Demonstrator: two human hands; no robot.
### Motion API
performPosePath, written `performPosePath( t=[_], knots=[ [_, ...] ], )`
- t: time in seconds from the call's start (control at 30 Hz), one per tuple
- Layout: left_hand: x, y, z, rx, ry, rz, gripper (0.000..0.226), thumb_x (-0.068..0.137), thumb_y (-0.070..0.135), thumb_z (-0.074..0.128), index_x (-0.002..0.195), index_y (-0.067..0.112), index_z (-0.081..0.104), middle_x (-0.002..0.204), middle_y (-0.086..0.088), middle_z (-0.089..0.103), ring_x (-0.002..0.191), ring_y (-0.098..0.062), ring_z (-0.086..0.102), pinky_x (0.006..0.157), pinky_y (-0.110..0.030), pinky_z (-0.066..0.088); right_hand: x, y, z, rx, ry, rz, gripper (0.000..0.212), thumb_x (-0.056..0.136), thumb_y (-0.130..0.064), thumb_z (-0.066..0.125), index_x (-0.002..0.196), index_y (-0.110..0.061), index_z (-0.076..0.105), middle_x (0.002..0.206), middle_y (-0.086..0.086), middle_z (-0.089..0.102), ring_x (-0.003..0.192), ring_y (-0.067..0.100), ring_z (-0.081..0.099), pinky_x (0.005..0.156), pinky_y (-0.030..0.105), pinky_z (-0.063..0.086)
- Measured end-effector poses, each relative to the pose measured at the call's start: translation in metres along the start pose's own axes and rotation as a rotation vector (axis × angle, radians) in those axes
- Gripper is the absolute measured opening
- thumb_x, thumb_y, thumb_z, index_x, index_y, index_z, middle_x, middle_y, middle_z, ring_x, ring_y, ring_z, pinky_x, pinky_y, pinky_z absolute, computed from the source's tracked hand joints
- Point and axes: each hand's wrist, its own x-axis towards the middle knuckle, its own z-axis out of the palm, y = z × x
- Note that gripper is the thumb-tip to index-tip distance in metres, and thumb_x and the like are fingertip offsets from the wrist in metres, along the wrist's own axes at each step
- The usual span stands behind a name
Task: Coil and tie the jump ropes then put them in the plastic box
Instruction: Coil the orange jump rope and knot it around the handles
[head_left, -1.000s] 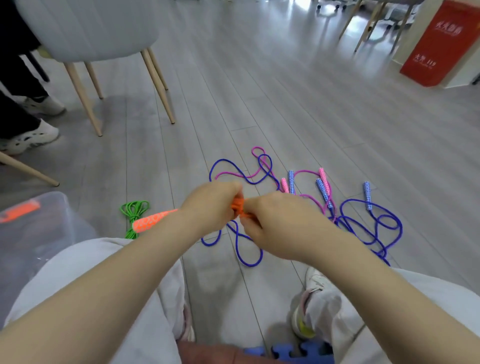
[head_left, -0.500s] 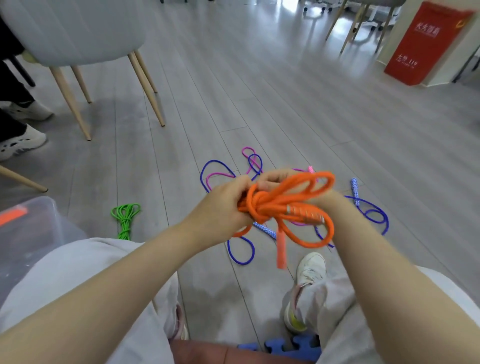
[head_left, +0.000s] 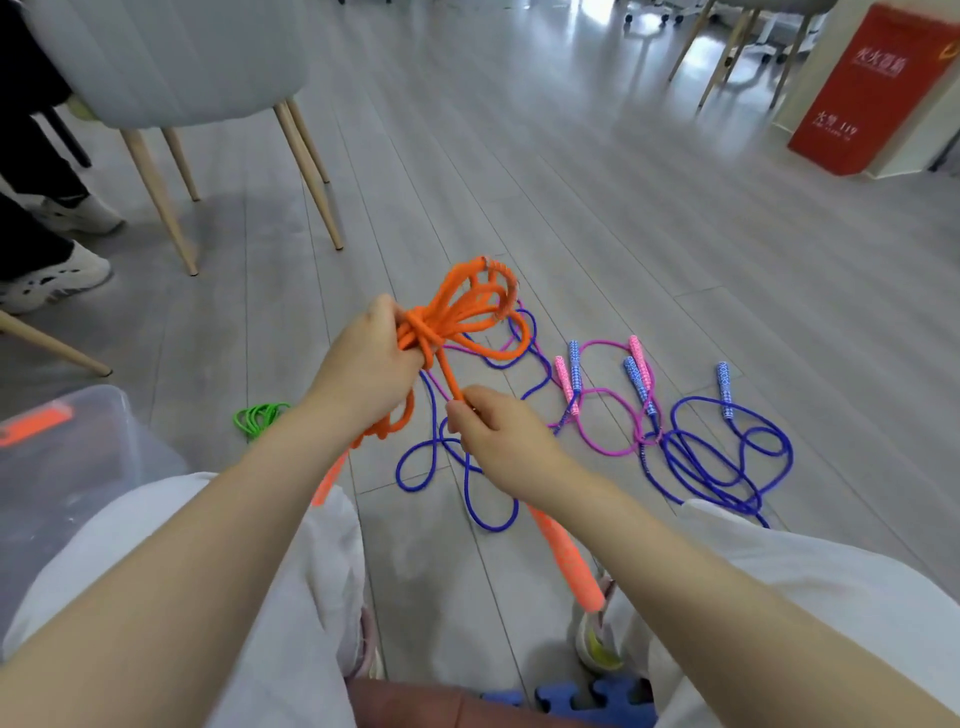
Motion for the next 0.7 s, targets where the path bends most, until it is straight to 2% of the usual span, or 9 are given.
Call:
performPosePath(
  t=[0.1,0.17,0.3,0.37,0.43,0.5,0.57,0.63,0.7],
  knots=[
    [-0.002,-0.005,0.007,0.17,-0.062,0.08,0.022,0.087,0.017,0.062,0.089,0.014,0.04,0.085,-0.009,0.057,0.081,-0.037,0.053,0.06,-0.036,0.031,-0.003,-0.012,-0.009,-0.184,-0.05,-0.006,0.03,0.1,-0.028,0.042,0.078,-0.012,0.054,0.068,-0.001,0.056,0.063,0.016,0.05,0.057,0.03,0.037],
    [-0.003,-0.006,0.015,0.25,-0.094,0.132,0.019,0.086,0.015,0.061,0.09,0.014,0.042,0.09,-0.014,0.061,0.084,-0.04,0.055,0.061,-0.037,0.036,-0.011,-0.016,-0.013,-0.285,-0.082,-0.028,0.032,0.1,-0.029,0.042,0.076,-0.011,0.051,0.072,0.003,0.057,0.067,0.021,0.051,0.059,0.033,0.039],
    [-0.014,0.001,0.032,0.486,-0.189,0.217,0.017,0.084,0.015,0.056,0.099,0.015,0.05,0.092,-0.01,0.065,0.087,-0.036,0.058,0.064,-0.037,0.043,-0.027,-0.027,-0.02,-0.43,-0.128,-0.137,0.035,0.1,-0.026,0.043,0.066,-0.018,0.039,0.066,-0.003,0.043,0.061,0.019,0.043,0.053,0.032,0.033],
    [-0.025,0.008,0.04,0.587,-0.3,0.293,0.02,0.083,0.013,0.051,0.103,0.017,0.052,0.098,-0.008,0.066,0.093,-0.034,0.06,0.072,-0.038,0.047,-0.027,-0.031,-0.031,-0.611,-0.13,-0.225,0.024,0.1,-0.028,0.042,0.081,-0.015,0.05,0.075,-0.001,0.048,0.069,0.022,0.046,0.059,0.031,0.035],
    [-0.035,0.014,0.045,0.602,-0.407,0.342,0.019,0.086,0.01,0.049,0.102,0.015,0.056,0.104,-0.011,0.066,0.099,-0.035,0.06,0.073,-0.036,0.042,-0.023,-0.029,-0.05,-0.728,-0.136,-0.275,0.02,0.098,-0.032,0.047,0.099,-0.018,0.061,0.084,0.0,0.058,0.075,0.019,0.05,0.063,0.031,0.04],
    [-0.041,0.018,0.048,0.49,-0.534,0.394,0.005,0.087,0.012,0.052,0.085,0.017,0.054,0.092,-0.011,0.065,0.091,-0.033,0.061,0.066,-0.033,0.037,-0.018,-0.024,-0.071,-0.691,-0.152,-0.306,0.02,0.093,-0.04,0.057,0.095,-0.022,0.066,0.084,-0.005,0.064,0.075,0.013,0.053,0.064,0.03,0.043],
    [-0.048,0.021,0.049,0.236,-0.595,0.426,0.012,0.084,0.021,0.067,0.078,0.021,0.057,0.073,0.003,0.06,0.07,-0.013,0.056,0.062,-0.025,0.036,-0.014,-0.018,-0.087,-0.519,-0.172,-0.307,0.022,0.086,-0.043,0.068,0.084,-0.022,0.067,0.074,-0.007,0.064,0.068,0.009,0.054,0.062,0.03,0.045],
    [-0.054,0.029,0.043,-0.031,-0.546,0.391,0.024,0.077,0.021,0.078,0.072,0.028,0.056,0.061,0.014,0.055,0.061,0.0,0.053,0.057,-0.013,0.035,-0.005,-0.007,-0.097,-0.25,-0.149,-0.269,0.02,0.082,-0.035,0.075,0.077,-0.017,0.068,0.067,-0.006,0.063,0.063,0.005,0.053,0.062,0.028,0.046],
    [-0.054,0.036,0.035,-0.235,-0.494,0.298,0.031,0.072,0.01,0.081,0.072,0.028,0.056,0.059,0.011,0.056,0.058,0.006,0.053,0.058,-0.011,0.041,0.001,0.004,-0.104,-0.026,-0.137,-0.206,0.016,0.083,-0.023,0.076,0.079,-0.009,0.07,0.072,0.007,0.065,0.068,0.008,0.055,0.066,0.03,0.047]
  ],
)
